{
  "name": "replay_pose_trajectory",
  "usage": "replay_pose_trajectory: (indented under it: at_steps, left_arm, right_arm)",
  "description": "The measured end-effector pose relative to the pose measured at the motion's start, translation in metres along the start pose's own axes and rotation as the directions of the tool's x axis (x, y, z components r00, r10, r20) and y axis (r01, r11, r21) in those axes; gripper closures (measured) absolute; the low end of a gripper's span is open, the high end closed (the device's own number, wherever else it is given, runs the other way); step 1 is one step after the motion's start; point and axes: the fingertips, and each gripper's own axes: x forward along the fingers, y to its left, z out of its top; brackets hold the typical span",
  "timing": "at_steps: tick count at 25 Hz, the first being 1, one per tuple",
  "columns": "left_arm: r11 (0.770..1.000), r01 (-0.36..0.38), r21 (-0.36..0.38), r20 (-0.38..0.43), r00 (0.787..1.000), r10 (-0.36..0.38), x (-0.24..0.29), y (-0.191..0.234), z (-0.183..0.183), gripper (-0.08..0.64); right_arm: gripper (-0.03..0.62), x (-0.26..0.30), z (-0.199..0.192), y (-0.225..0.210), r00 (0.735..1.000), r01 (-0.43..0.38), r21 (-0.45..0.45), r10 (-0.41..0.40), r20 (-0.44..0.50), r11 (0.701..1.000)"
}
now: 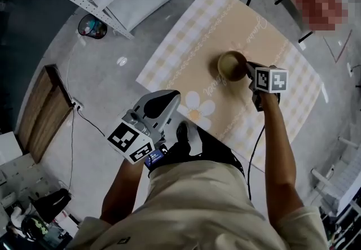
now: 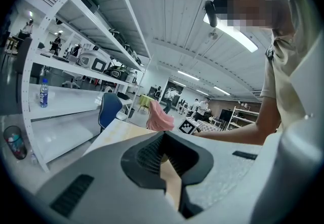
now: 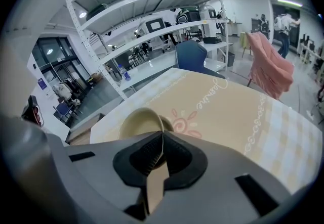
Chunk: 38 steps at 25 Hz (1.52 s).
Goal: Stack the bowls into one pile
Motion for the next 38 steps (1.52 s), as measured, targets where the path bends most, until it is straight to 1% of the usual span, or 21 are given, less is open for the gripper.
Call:
replay_pose_trajectory:
  at_steps: [2, 5, 8, 10, 13, 16, 18, 20, 23, 25, 27, 29, 31, 33, 34, 35, 36, 38]
  left_arm:
    - [1.0, 0.005, 0.006, 0.005, 1.0, -0.005, 0.0, -0.001, 0.001, 0.555]
    - [1.0, 0.0, 0.015, 0.015, 1.0, 0.0, -0.01, -0.003, 0.0, 0.554]
    - [1.0, 0.005, 0.02, 0.025, 1.0, -0.005, -0.027, -0.006, 0.0, 0.554]
    - [1.0, 0.007, 0.027, 0.029, 1.0, -0.007, -0.029, -0.007, 0.004, 0.554]
    - [0.999, 0.009, 0.038, 0.037, 0.999, -0.01, -0.031, -0.009, 0.012, 0.554]
    - [0.999, 0.012, 0.053, 0.052, 0.999, -0.015, -0.041, -0.014, 0.017, 0.554]
    - [0.998, 0.017, 0.066, 0.058, 0.998, -0.021, -0.048, -0.019, 0.019, 0.554]
    - [0.997, 0.021, 0.078, 0.067, 0.997, -0.026, -0.056, -0.023, 0.022, 0.554]
    - [0.995, 0.03, 0.095, 0.088, 0.995, -0.038, -0.068, -0.031, 0.029, 0.555]
    - [0.993, 0.039, 0.113, 0.103, 0.993, -0.051, -0.077, -0.037, 0.036, 0.554]
    - [0.99, 0.051, 0.135, 0.117, 0.991, -0.067, -0.085, -0.044, 0.044, 0.554]
    - [0.986, 0.062, 0.158, 0.13, 0.988, -0.082, -0.095, -0.051, 0.052, 0.554]
    - [0.981, 0.074, 0.181, 0.146, 0.984, -0.101, -0.106, -0.061, 0.061, 0.554]
    - [0.974, 0.091, 0.206, 0.163, 0.979, -0.125, -0.117, -0.071, 0.069, 0.554]
    - [0.971, 0.1, 0.218, 0.17, 0.976, -0.139, -0.122, -0.076, 0.072, 0.554]
    - [0.967, 0.11, 0.229, 0.174, 0.973, -0.152, -0.127, -0.081, 0.075, 0.555]
    - [0.963, 0.12, 0.24, 0.178, 0.97, -0.166, -0.133, -0.086, 0.077, 0.554]
    - [0.954, 0.145, 0.262, 0.184, 0.963, -0.197, -0.141, -0.096, 0.08, 0.554]
  right_arm:
    - [0.584, -0.002, 0.001, -0.003, 1.0, 0.015, -0.01, -0.015, 0.0, 1.0]
    - [0.584, 0.0, -0.007, 0.006, 1.0, -0.005, 0.01, 0.005, -0.013, 1.0]
    - [0.584, -0.005, -0.014, 0.014, 1.0, 0.027, -0.025, -0.027, -0.005, 0.999]
    - [0.584, -0.009, -0.013, 0.014, 0.999, 0.04, -0.013, -0.04, -0.008, 0.999]
    - [0.584, -0.016, -0.003, 0.013, 0.999, 0.047, -0.051, -0.047, 0.012, 0.998]
    - [0.583, -0.027, -0.004, 0.017, 0.998, 0.06, -0.034, -0.06, 0.016, 0.998]
    - [0.583, -0.036, -0.002, 0.019, 0.997, 0.074, -0.049, -0.072, 0.036, 0.996]
    - [0.583, -0.05, 0.001, 0.027, 0.996, 0.065, -0.04, -0.062, 0.065, 0.997]
    - [0.583, -0.086, 0.018, 0.048, 0.986, 0.066, -0.069, -0.054, 0.161, 0.995]
    - [0.583, -0.121, 0.035, 0.071, 0.964, 0.057, -0.106, -0.027, 0.263, 0.993]
    - [0.584, -0.164, 0.052, 0.102, 0.927, 0.03, -0.147, 0.028, 0.373, 0.989]
    - [0.584, -0.213, 0.062, 0.139, 0.878, 0.003, -0.199, 0.093, 0.47, 0.98]
    - [0.588, -0.262, 0.065, 0.177, 0.824, -0.015, -0.256, 0.157, 0.544, 0.966]
    - [0.588, -0.309, 0.062, 0.215, 0.776, -0.012, -0.311, 0.206, 0.597, 0.95]
    - [0.589, -0.329, 0.057, 0.232, 0.757, -0.006, -0.335, 0.223, 0.614, 0.942]
    - [0.589, -0.347, 0.051, 0.248, 0.743, 0.002, -0.356, 0.237, 0.626, 0.934]
    - [0.589, -0.362, 0.043, 0.263, 0.734, 0.014, -0.377, 0.246, 0.633, 0.926]
    - [0.591, -0.384, 0.026, 0.288, 0.731, 0.05, -0.409, 0.246, 0.637, 0.911]
